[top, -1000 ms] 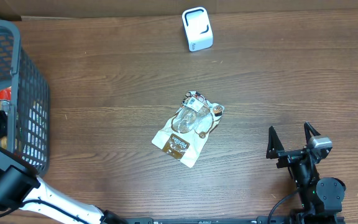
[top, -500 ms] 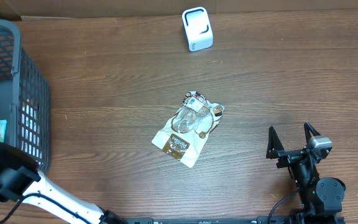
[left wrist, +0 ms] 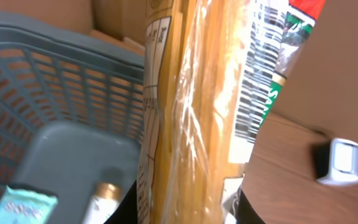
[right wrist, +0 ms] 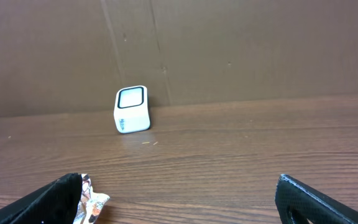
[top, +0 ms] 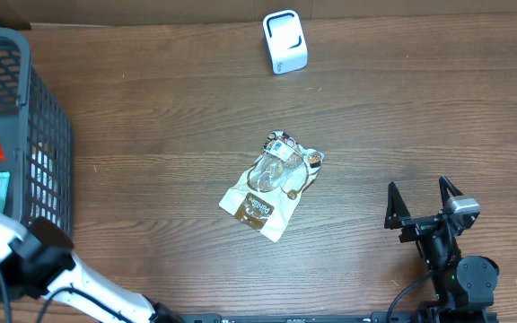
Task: Scan the item barcode
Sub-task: 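Lift the orange-ended long package out and carry it to the table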
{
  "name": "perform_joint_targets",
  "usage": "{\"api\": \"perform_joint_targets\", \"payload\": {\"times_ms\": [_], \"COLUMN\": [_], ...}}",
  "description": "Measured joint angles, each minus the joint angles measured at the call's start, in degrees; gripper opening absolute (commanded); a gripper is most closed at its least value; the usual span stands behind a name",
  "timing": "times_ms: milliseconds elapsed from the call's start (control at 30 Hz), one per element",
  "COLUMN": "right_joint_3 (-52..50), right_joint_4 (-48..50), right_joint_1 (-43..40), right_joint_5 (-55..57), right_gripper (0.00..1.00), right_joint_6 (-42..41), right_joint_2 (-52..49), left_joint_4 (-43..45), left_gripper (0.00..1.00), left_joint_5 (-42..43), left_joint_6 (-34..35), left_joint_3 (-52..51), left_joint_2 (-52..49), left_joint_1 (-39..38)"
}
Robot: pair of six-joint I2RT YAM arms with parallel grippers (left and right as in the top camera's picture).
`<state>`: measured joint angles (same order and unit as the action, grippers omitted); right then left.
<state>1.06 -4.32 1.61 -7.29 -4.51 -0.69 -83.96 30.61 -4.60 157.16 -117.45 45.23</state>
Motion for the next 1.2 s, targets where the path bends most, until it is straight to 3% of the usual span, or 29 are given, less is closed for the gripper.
{"api": "perform_joint_targets", "payload": {"times_ms": [167,333,600,767,967,1200], "right_joint_3": [0.0,0.0,0.0,0.0,0.0,0.0], "right_joint_4": [0.0,-0.02,0.02,0.02,-0.07,-0.02], "right_joint_1": [0.0,0.0,0.0,0.0,0.0,-0.02], "right_joint_5": [0.0,0.02,0.02,0.0,0.02,-0.02], "right_gripper": [1.0,1.0,1.0,1.0,1.0,1.0], "right_joint_6": [0.04,0.02,0.0,0.02,0.0,0.02], "right_joint_2": [0.0,0.02,0.0,0.0,0.02,0.07], "left_joint_4": [-8.04,-12.81,-11.26,-0.24,18.45,39.08], "left_gripper": [0.05,0.04,0.04,0.04,0.04,0.04], "left_joint_5": [0.96,-0.02,-12.15,-18.38,-21.38,-23.37], "left_joint_6": [0.0,0.0,0.07,1.64,5.2,15.87], "left_joint_3": [1.51,1.27,-20.59,-39.43,-61.16,-81.29], "left_joint_2": [8.24,11.08,9.35,8.39,8.24,8.09], "left_joint_1": [-3.67,-15.8,-39.47,-49.53,-56.22,-61.07]}}
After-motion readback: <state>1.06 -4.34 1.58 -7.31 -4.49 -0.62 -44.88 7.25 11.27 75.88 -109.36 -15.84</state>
